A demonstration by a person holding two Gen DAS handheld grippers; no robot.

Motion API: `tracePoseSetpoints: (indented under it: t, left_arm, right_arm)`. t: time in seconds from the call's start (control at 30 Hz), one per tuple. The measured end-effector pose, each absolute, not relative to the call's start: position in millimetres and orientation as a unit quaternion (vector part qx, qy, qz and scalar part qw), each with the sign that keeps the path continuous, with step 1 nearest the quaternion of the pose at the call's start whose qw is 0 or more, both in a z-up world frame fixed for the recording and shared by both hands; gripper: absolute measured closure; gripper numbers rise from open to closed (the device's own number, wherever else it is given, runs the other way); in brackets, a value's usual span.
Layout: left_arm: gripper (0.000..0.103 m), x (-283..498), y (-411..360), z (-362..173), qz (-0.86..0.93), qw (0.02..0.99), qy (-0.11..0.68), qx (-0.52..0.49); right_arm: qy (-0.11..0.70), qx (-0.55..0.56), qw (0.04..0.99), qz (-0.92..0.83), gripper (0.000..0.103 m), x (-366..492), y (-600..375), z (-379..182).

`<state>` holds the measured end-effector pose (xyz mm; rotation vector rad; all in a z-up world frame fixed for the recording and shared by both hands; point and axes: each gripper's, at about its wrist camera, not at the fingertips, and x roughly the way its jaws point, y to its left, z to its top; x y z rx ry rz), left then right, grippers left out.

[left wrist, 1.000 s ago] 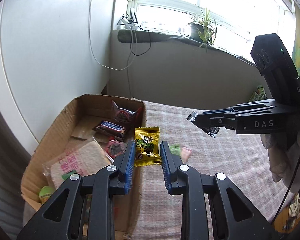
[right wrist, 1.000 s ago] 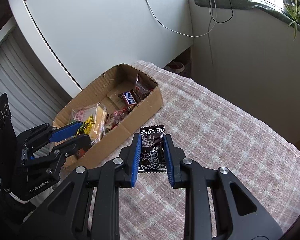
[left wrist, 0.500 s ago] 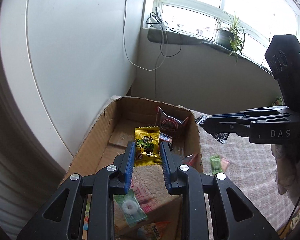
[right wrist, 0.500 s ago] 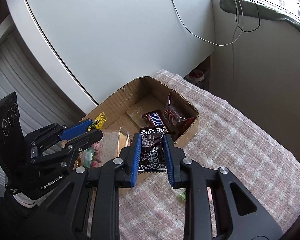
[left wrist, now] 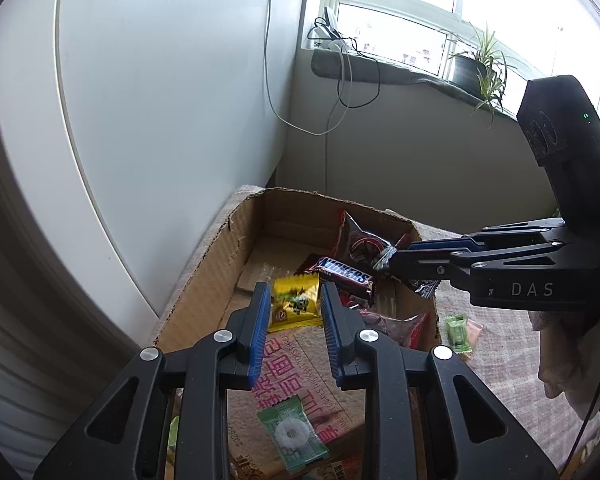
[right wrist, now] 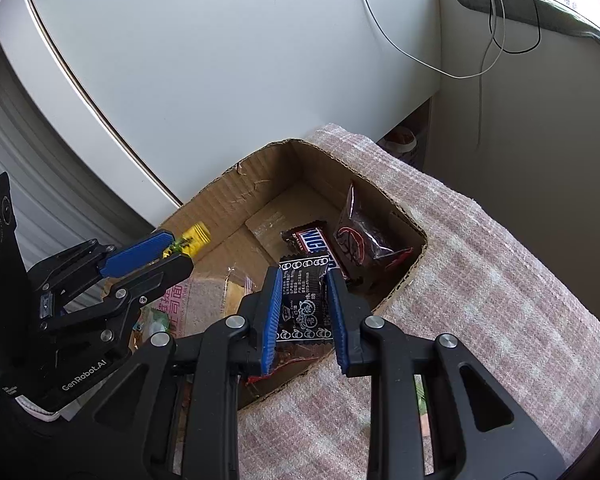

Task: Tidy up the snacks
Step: 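Carry the black and yellow candies into the box and open both grippers, then lift both open grippers from the box toward the green and pink candies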

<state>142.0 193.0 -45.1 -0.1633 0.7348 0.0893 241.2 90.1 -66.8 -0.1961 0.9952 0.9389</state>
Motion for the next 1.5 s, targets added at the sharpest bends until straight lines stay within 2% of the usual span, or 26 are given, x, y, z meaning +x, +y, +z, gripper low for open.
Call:
tracePoseSetpoints:
  t: [0.07,0.1,0.13,0.17,0.2,0.3,0.33,0.47,0.53,0.9,1.37,1.43,1.5]
  left_arm:
    - [0.066,142.0,193.8,-45.0,0.047,0.929,0.359,-0.079]
    - [0.055,140.6,193.7,-44.9,0.051,0.930,0.356,-0.079]
    - [0.053,140.0,193.7,-44.6,0.053,0.931,0.354,-0.078]
    - [0.053,139.7,193.9,-44.6,0.054,0.931,0.354,-0.077]
    - [0.053,139.5,194.1,-44.7,0.055,0.931,0.353,-0.078]
    - [0.051,139.3,194.2,-44.7,0.058,0.930,0.354,-0.076]
    - [0.046,139.0,194.2,-44.6,0.059,0.930,0.354,-0.076]
    - [0.042,137.9,193.3,-43.2,0.060,0.931,0.351,-0.076]
    - [0.036,136.5,192.4,-42.4,0.062,0.932,0.348,-0.075]
    - [0.036,130.0,176.7,-35.2,0.048,0.938,0.338,-0.064]
    - [0.036,110.9,145.0,-22.5,0.015,0.945,0.320,-0.065]
    - [0.036,107.7,139.0,-21.8,0.011,0.945,0.320,-0.060]
    - [0.036,105.3,134.2,-21.1,0.008,0.946,0.320,-0.056]
  right_arm:
    - [0.460,-0.090,0.768,0.435,0.076,241.0,90.3,-67.3]
    - [0.458,-0.090,0.771,0.433,0.063,241.1,90.0,-67.1]
    - [0.453,-0.087,0.776,0.430,0.053,241.1,88.1,-65.7]
    - [0.447,-0.081,0.782,0.426,0.033,241.2,85.5,-63.6]
    - [0.441,-0.074,0.787,0.425,0.022,241.0,82.0,-61.2]
    - [0.439,-0.057,0.794,0.417,0.014,245.9,73.9,-57.7]
    - [0.439,-0.054,0.796,0.413,0.013,247.6,71.3,-57.2]
    - [0.436,-0.056,0.805,0.399,0.013,250.4,63.0,-54.9]
    - [0.438,-0.054,0.805,0.397,0.013,251.7,58.2,-53.8]
    - [0.439,-0.061,0.812,0.381,0.013,252.4,20.4,-52.2]
    - [0.457,-0.124,0.790,0.389,0.013,238.2,-12.4,-84.4]
    - [0.460,-0.136,0.785,0.392,0.015,235.7,-13.8,-91.1]
    - [0.463,-0.152,0.778,0.396,0.030,232.9,-15.0,-98.1]
